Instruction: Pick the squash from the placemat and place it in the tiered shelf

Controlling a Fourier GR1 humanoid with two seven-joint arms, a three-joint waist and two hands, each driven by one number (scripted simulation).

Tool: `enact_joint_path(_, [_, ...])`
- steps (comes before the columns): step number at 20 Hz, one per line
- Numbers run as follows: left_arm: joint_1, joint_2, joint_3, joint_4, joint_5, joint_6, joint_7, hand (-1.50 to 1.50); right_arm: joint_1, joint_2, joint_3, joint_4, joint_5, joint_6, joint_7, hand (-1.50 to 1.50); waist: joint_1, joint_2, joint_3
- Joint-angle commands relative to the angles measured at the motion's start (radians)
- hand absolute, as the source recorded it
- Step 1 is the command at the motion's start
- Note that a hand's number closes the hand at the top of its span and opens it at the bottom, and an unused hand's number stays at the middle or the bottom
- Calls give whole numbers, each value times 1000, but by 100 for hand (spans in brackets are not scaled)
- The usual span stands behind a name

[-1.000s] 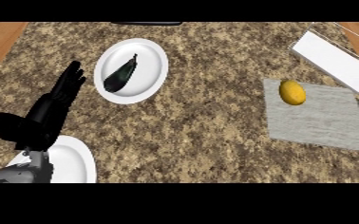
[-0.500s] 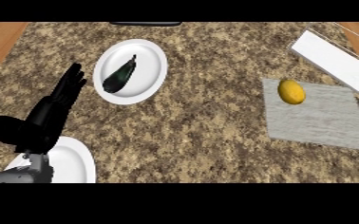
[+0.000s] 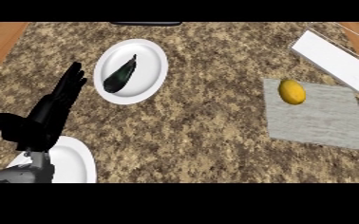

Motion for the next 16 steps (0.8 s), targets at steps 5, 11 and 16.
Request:
enact_joint_path(5, [-4, 4, 26, 35, 4, 1, -14, 0, -99, -28, -83, -181, -35, -151, 196, -150, -34, -15, -1])
enact_joint_path(11, [50, 3, 35, 12, -4, 12, -14, 0, -94, -86, -181, -336, -87, -118, 230, -150, -67, -32, 1])
enact_joint_path(16, [52, -2, 40, 11, -17, 32, 5, 0, -66, -90, -228, -541, -142, -28, 197, -150, -98, -43, 2])
